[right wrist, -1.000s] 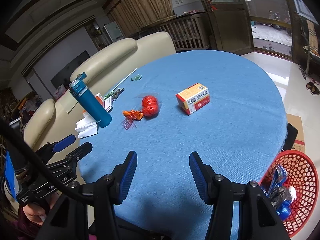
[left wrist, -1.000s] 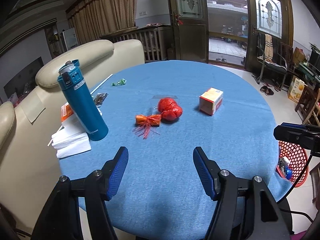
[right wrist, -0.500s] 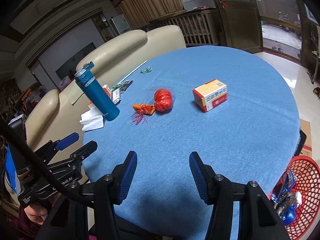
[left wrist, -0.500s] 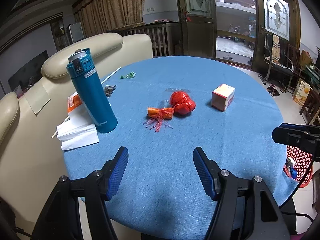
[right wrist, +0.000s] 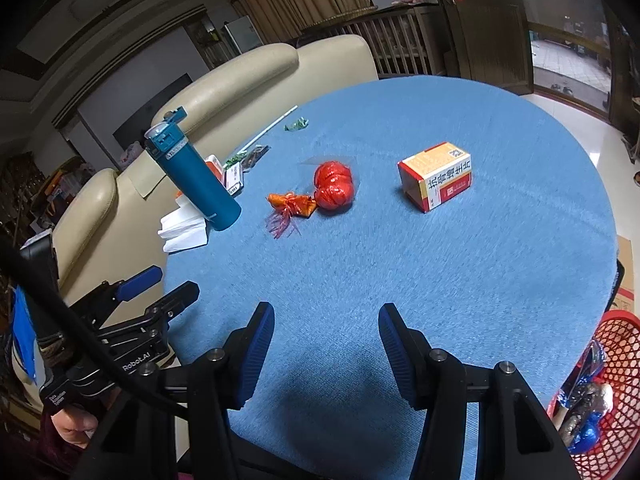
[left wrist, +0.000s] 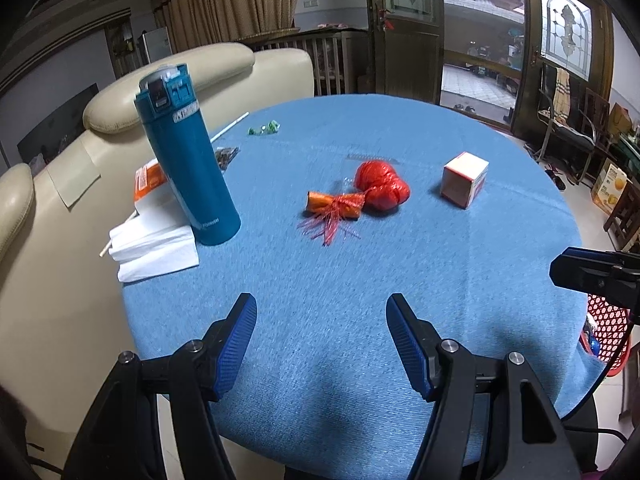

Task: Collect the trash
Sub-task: 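Bring both grippers back over the remaining trash on the table, then grasp the red plastic bag with the right gripper while the left grasps the orange wrapper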

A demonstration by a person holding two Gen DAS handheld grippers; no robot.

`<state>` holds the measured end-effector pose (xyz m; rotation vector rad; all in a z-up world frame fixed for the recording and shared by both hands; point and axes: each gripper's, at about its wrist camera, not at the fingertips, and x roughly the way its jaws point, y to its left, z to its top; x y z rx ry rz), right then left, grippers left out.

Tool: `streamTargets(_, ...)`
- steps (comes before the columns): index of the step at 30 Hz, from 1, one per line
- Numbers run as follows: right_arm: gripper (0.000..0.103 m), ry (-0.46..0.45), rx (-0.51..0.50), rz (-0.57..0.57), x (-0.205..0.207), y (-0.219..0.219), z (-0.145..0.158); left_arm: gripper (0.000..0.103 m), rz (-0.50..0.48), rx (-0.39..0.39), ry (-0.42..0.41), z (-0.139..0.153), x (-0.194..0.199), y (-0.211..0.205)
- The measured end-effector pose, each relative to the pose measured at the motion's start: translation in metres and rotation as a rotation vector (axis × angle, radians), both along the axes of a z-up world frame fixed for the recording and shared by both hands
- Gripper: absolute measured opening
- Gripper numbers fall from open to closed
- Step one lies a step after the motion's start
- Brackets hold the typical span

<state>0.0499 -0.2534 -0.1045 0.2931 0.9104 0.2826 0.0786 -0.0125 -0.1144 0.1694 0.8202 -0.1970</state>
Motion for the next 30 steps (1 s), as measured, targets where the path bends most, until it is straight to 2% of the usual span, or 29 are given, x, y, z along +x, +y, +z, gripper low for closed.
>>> streamTargets(6,0.058,0.034,0.004,-0.001,0.012,0.0,-0.013,0.068,0.03,0.002,0.038,-0.014,0.019,0.011)
streamTargets(18,0.058,0.098,0.043,-0.013,0.048,-0.01,-0.038,0.068,0.11,0.02,0.05,-0.019,0.071,0.035)
streamTargets(25,0.058,0.091,0.08,0.002,0.102,0.002,-0.037,0.068,0.121,0.011,0.102,-0.037,0.08,0.04)
streamTargets(30,0.058,0.102,0.084,-0.019,0.151,0.017,-0.048,0.068,0.123,0.003,0.118,-0.042,0.084,0.045)
